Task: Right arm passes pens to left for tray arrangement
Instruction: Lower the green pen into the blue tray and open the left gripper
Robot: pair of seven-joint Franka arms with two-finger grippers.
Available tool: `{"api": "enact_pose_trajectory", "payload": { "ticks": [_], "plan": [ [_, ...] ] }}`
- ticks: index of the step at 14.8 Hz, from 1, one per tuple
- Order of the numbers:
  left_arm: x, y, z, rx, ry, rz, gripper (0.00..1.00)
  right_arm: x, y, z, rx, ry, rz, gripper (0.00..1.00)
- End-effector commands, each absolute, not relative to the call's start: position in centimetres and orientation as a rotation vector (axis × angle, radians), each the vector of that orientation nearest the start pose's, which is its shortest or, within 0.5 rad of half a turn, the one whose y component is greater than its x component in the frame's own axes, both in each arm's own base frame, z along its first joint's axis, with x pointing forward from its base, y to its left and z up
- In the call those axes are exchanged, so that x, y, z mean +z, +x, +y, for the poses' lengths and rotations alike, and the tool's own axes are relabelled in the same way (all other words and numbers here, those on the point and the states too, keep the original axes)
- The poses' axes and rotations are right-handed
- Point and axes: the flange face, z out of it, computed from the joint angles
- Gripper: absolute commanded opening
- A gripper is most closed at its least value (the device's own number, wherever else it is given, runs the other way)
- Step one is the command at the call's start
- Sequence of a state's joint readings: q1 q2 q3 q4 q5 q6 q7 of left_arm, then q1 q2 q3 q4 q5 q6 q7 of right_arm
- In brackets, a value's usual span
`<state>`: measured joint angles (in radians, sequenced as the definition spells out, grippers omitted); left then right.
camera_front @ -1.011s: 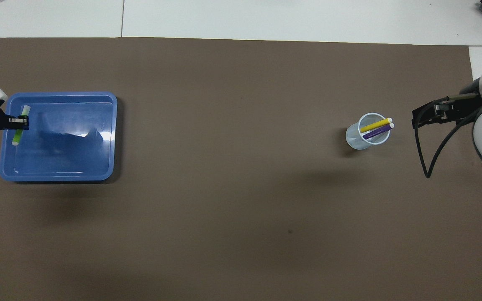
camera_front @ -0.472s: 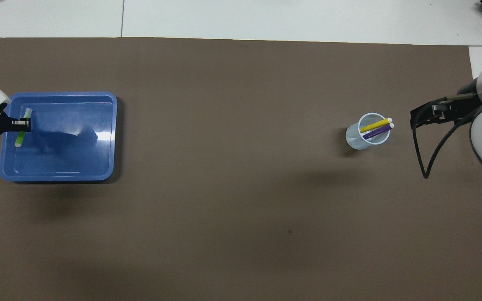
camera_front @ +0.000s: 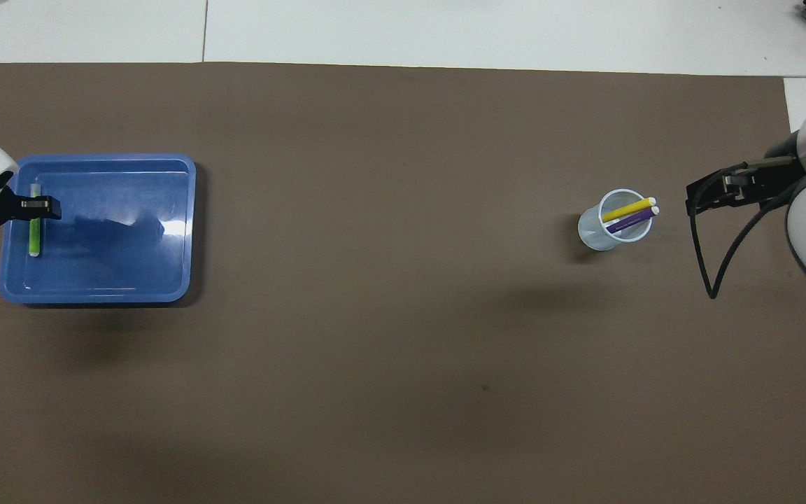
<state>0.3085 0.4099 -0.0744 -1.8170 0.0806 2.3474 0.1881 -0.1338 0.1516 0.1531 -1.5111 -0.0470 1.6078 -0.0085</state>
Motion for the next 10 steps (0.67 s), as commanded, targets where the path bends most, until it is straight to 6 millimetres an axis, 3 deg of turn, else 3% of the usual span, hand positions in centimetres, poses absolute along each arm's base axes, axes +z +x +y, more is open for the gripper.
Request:
{"api": "enact_pose_trajectory", "payload": {
  "ticks": [1, 4, 7, 10],
  "plan": [
    [35.6, 64.2, 14.7, -0.136, -3.099, 0.006, 0.57, 57.0, 59.4, -0.2, 0.100, -3.172, -0.062, 1.00],
    [38.8, 64.0, 12.7, -0.147, -3.095, 0.045, 0.59, 56.9, 59.4, -0.3, 0.102, -3.172, -0.060, 1.00],
    [42.2, 63.4, 10.1, -0.171, -3.162, 0.022, 0.80, 56.8, 59.4, -0.6, 0.105, -3.171, -0.058, 1.00],
    [44.5, 61.9, 9.7, -0.097, -3.184, 0.005, 0.99, 56.9, 59.3, -0.6, 0.105, -3.172, -0.058, 1.00]
  ]
}}
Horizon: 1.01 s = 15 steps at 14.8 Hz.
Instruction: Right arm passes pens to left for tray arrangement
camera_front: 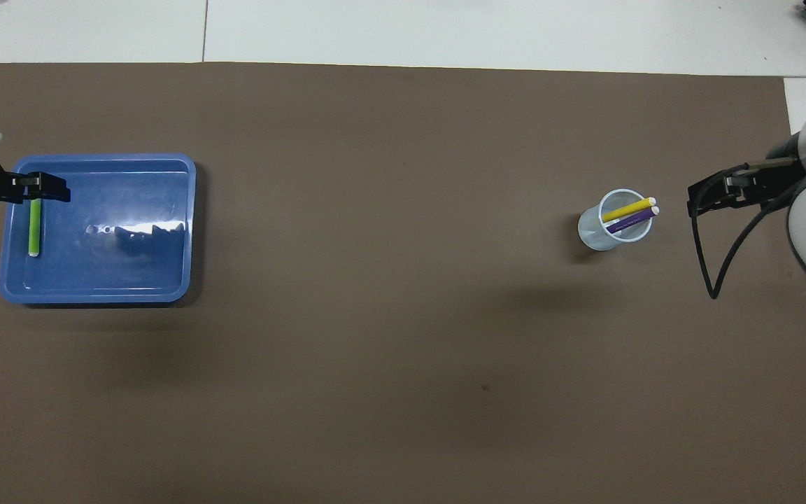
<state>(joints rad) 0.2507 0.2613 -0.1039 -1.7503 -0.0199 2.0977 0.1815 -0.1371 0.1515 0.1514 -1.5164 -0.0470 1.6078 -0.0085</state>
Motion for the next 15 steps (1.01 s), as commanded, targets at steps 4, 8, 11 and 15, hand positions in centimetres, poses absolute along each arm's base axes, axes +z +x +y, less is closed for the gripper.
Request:
{"api": "enact_pose_trajectory", "payload": {
  "ticks": [4, 8, 11, 15],
  "plan": [
    [48.6, 58.8, 9.1, 0.041, -3.196, 0.012, 1.00, 56.9, 59.2, -0.8, 0.100, -3.172, -0.063, 1.00],
    [53.9, 56.1, 5.6, 0.062, -3.185, -0.048, 1.00, 56.5, 58.8, -1.6, 0.111, -3.173, -0.042, 1.00],
    [56.5, 54.5, 3.6, 0.065, -3.179, -0.060, 1.00, 55.5, 59.0, -3.5, 0.041, -3.173, -0.078, 1.00],
    [59.7, 52.0, 2.6, 0.105, -3.183, -0.044, 1.00, 51.3, 61.1, -4.4, -0.035, -3.109, -0.181, 1.00]
  ]
}}
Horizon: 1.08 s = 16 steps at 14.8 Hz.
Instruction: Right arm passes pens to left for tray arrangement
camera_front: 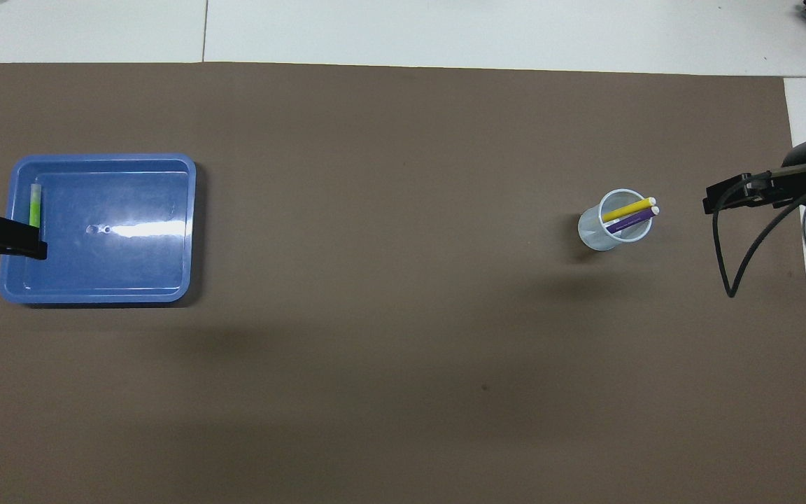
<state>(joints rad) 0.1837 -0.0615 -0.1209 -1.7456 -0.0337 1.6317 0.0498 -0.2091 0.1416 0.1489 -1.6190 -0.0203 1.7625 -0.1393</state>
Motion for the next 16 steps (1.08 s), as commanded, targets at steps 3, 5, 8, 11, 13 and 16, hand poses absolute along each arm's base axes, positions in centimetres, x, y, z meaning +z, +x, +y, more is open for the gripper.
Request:
{"api": "enact_pose_trajectory", "payload": {
  "ticks": [3, 5, 8, 11, 13, 16],
  "plan": [
    [60.6, 51.1, -0.2, 0.122, -3.178, 0.021, 1.00, 47.5, 63.6, -4.2, -0.080, -3.076, -0.180, 1.00],
    [59.6, 51.0, -0.9, 0.069, -3.179, 0.010, 1.00, 45.6, 64.7, -3.9, -0.110, -3.012, -0.138, 1.00],
    [58.0, 52.3, -2.5, 0.029, -3.182, 0.032, 1.00, 43.2, 65.7, -3.7, -0.120, -2.998, -0.158, 1.00],
    [55.4, 54.5, -2.3, 0.020, -3.230, -0.003, 1.00, 41.0, 66.2, -2.4, -0.126, -2.993, -0.178, 1.00],
    [55.0, 54.8, -2.4, 0.009, -3.238, -0.073, 1.00, 40.2, 66.0, -1.7, -0.110, -2.991, -0.183, 0.99],
    [55.0, 54.6, -2.8, 0.037, -3.241, -0.072, 1.00, 39.9, 65.6, -1.6, -0.083, -2.991, -0.187, 0.88]
  ]
}}
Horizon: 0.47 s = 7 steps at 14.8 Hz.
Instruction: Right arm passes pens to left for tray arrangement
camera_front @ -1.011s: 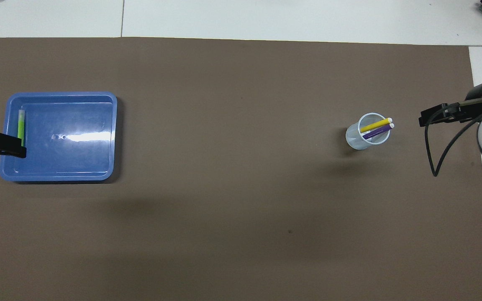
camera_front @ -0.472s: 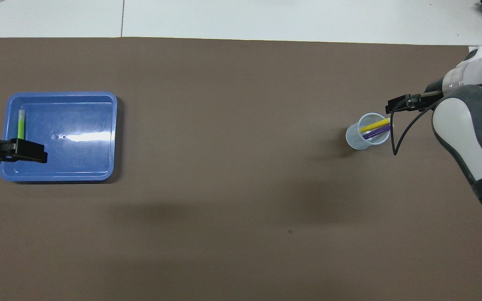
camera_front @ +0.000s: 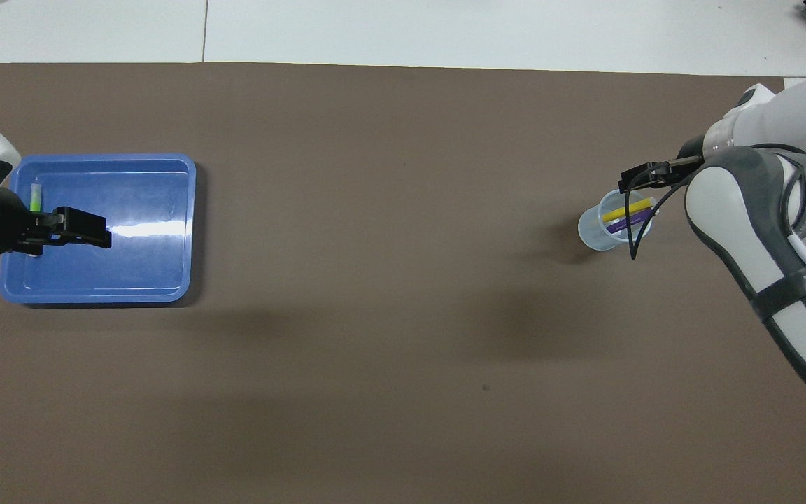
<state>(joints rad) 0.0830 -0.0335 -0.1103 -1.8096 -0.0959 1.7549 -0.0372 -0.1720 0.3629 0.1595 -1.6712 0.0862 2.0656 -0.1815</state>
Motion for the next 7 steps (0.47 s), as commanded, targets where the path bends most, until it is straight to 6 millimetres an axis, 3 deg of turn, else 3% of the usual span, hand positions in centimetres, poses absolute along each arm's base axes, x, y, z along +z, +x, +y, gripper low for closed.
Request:
{"api": "enact_pose_trajectory", "payload": {
  "ticks": [1, 4, 7],
  "plan": [
    [54.94, 54.45, -2.82, 0.054, -3.240, -0.069, 1.00, 39.99, 65.61, -1.58, -0.080, -2.991, -0.185, 0.87],
    [55.07, 54.32, -2.98, 0.056, -3.239, -0.048, 1.00, 39.89, 65.54, -1.57, -0.073, -2.991, -0.189, 0.77],
    [55.33, 54.27, -3.22, 0.055, -3.237, -0.049, 1.00, 39.68, 65.29, -1.63, -0.064, -2.992, -0.187, 0.76]
  ]
}}
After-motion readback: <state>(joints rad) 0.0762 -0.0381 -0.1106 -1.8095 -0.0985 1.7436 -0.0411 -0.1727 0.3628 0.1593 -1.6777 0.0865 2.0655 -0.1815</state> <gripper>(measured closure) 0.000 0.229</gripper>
